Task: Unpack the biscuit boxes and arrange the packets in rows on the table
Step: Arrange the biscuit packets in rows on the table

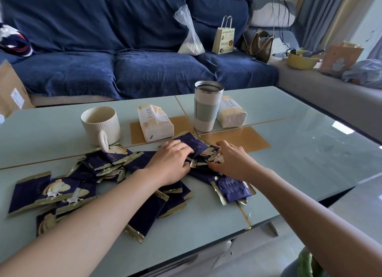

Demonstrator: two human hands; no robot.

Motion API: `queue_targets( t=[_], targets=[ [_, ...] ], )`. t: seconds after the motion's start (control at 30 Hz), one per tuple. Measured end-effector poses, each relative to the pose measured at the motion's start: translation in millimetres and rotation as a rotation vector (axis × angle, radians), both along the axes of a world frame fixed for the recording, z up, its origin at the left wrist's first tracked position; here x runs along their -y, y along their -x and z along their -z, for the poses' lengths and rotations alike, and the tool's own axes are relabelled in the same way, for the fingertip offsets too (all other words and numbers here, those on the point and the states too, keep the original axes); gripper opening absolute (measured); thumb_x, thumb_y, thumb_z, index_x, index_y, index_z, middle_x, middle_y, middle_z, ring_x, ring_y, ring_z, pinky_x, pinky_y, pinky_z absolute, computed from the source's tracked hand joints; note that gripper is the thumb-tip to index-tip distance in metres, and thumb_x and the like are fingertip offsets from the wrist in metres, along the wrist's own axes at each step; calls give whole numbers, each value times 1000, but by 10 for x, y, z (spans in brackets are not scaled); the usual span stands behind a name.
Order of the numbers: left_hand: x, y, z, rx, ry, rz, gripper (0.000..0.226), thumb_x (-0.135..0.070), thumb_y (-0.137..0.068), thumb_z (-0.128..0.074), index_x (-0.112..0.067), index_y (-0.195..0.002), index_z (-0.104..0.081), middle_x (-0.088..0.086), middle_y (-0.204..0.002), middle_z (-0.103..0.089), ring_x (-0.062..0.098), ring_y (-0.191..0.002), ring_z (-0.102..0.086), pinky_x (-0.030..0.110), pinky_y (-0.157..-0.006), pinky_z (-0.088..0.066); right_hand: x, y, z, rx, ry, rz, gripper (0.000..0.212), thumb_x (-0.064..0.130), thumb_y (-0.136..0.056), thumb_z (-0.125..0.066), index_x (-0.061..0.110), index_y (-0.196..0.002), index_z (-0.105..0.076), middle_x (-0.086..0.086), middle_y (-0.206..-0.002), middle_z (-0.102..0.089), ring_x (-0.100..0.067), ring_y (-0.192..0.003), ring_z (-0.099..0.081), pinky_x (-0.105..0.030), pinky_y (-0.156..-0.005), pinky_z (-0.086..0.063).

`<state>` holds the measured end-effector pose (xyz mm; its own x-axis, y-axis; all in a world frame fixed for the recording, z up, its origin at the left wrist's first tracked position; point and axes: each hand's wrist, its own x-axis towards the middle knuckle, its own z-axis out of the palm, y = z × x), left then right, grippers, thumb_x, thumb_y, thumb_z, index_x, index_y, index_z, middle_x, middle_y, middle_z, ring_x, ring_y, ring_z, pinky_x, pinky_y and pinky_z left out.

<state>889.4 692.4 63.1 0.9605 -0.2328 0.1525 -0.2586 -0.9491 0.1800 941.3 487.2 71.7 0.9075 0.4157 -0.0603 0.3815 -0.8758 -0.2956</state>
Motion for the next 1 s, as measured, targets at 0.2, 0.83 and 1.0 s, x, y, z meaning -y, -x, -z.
queue_targets(
  t=[0.2, 0.83, 1.0],
  targets=[
    [26, -43, 22, -152, 141, -51, 60, -14, -91, -45, -32, -148, -35, -5, -129, -37, 19, -120, -38, 33, -88, -39, 67, -4, -30, 18, -74, -143, 53, 46, -78, -68, 22, -125, -59, 2, -118, -64, -18, -105, -55, -23, -82, -35],
    [61, -246, 56, -145, 202, -141, 47, -52, -92, -52, -27, -131, -45, 0, -146, -38, 23, -135, -35, 39, -106, -32, 258, -114, -214, 96, -122, -204, 24, 13, -84, -61, 18, -105, -72, 3, -101, -72, -18, -98, -63, -23, -84, -45],
    [48, -290, 35, -162, 150, -164, 58, -58, -91, -49, -29, -140, -35, 3, -146, -41, 26, -134, -36, 43, -104, -36, 200, -188, -104, 291, -140, -249, 20, 24, -92, -65, 24, -109, -75, 3, -120, -64, -22, -119, -46, -28, -103, -29]
  ],
)
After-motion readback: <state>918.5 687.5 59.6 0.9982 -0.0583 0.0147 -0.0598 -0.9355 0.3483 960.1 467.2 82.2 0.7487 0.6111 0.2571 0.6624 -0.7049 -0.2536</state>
